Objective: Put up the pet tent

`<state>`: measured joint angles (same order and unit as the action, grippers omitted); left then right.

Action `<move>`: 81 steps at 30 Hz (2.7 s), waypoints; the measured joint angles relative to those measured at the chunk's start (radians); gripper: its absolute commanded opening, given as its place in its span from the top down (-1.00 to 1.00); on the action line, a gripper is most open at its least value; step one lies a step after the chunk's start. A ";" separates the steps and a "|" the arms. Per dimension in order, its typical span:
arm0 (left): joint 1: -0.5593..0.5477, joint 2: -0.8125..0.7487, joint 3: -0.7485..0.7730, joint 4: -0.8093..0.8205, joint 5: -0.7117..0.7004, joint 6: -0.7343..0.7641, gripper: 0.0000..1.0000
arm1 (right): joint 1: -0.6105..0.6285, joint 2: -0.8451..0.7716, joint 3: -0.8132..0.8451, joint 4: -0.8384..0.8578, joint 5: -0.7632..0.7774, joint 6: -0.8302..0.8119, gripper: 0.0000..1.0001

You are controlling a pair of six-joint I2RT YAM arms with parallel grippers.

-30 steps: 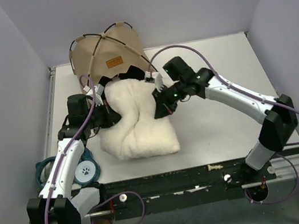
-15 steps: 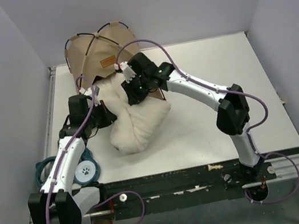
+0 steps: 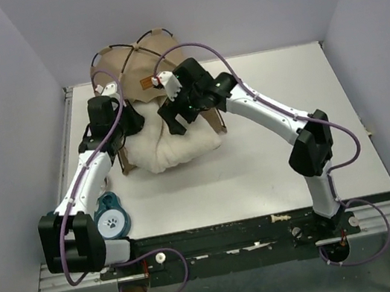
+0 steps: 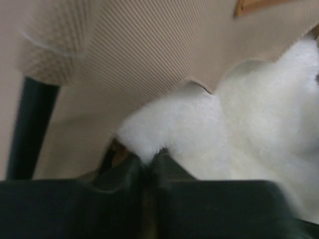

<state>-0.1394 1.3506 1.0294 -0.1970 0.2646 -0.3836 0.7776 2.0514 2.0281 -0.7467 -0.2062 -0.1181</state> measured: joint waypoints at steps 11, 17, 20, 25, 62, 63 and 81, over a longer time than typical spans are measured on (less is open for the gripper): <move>0.000 -0.200 -0.030 0.007 0.077 0.163 -0.98 | -0.104 -0.169 -0.032 -0.094 -0.208 -0.119 -1.00; 0.001 -0.293 -0.023 -0.076 0.220 0.258 -0.97 | -0.126 -0.167 -0.060 -0.137 -0.211 -0.143 -1.00; -0.003 -0.307 -0.001 -0.154 0.315 0.321 -0.97 | -0.124 -0.178 -0.117 -0.140 -0.211 -0.150 -1.00; -0.032 -0.381 -0.010 -0.320 0.369 0.485 -0.97 | -0.124 -0.217 -0.201 -0.135 -0.120 -0.145 -1.00; -0.253 -0.407 -0.451 -0.449 0.087 1.021 -0.98 | -0.175 -0.473 -0.491 -0.333 -0.230 -0.145 -0.43; -0.258 -0.399 -0.465 -0.416 0.077 1.020 -0.97 | -0.175 -0.466 -0.489 -0.327 -0.229 -0.145 -0.37; -0.340 -0.557 -0.466 -0.079 -0.089 0.842 1.00 | -0.155 -0.388 -0.456 -0.231 -0.126 -0.132 0.91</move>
<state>-0.4797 0.7933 0.5636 -0.2764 0.1761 0.4583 0.6224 1.6630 1.5723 -0.9779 -0.3321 -0.2504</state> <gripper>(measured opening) 0.059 0.094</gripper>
